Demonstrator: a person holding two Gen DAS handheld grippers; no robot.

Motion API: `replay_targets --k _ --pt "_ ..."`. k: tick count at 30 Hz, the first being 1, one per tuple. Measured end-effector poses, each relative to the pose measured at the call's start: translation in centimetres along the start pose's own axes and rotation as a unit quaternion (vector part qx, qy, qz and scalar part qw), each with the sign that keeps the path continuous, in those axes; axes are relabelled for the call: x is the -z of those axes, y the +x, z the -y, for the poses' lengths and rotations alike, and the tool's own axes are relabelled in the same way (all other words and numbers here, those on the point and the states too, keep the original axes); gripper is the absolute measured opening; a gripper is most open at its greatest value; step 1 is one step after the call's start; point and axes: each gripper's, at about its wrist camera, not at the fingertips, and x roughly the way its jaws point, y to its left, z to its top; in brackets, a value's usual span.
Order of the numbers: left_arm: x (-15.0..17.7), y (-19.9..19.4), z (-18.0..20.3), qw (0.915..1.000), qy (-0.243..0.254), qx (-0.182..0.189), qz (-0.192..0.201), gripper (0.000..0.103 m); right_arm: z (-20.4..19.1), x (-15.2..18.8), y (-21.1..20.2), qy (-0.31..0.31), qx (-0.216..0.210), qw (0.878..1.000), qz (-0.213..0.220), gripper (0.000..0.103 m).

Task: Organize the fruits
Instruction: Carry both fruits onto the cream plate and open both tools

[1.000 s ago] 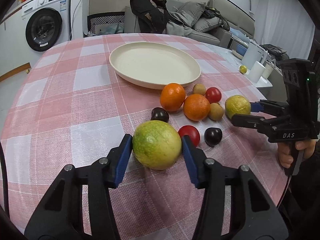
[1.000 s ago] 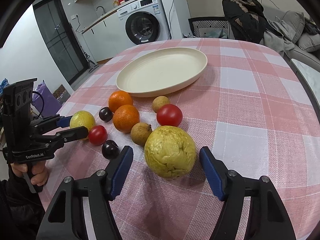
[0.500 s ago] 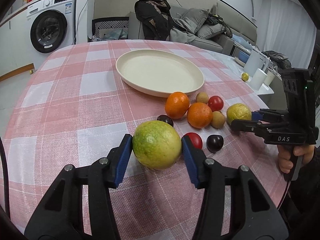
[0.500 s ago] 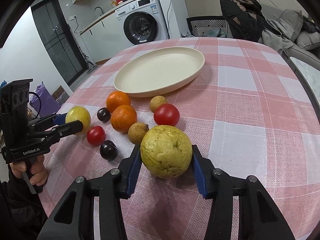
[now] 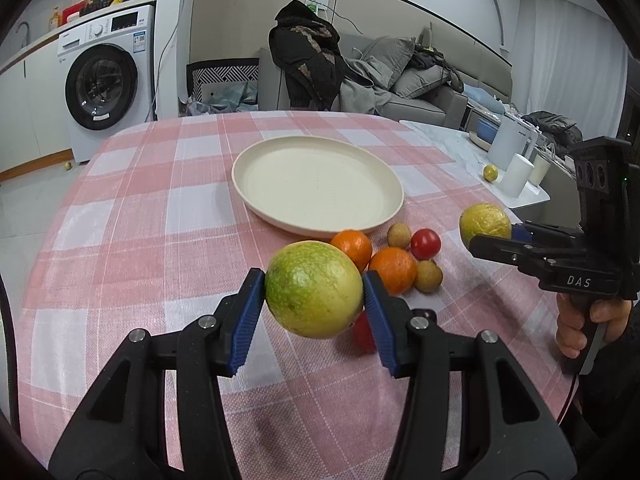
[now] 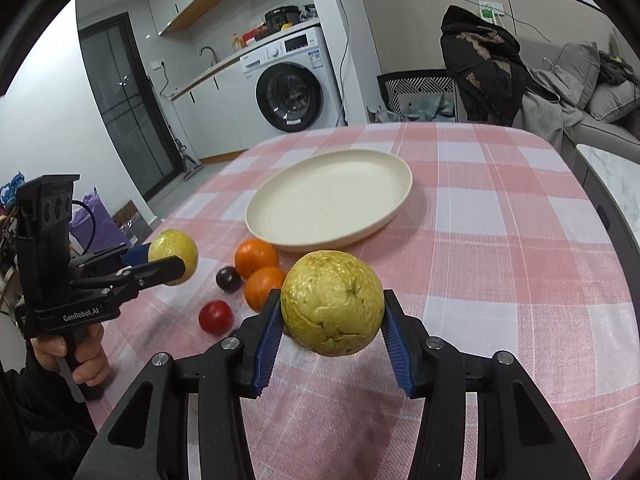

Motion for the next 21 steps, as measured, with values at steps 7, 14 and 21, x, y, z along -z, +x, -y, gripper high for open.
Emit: replay_targets --k 7,14,21 --pt "-2.0 -0.2 1.0 0.9996 0.014 -0.003 0.025 0.047 -0.4 -1.7 0.3 0.002 0.002 1.0 0.012 0.049" --pt "-4.0 0.1 1.7 0.9985 0.025 -0.013 0.046 0.047 -1.3 -3.8 1.2 0.001 -0.002 1.0 0.022 0.049" --pt "-5.6 1.3 1.8 0.9985 0.024 -0.013 0.047 0.047 -1.6 -5.5 2.7 0.007 -0.004 1.0 0.027 0.049"
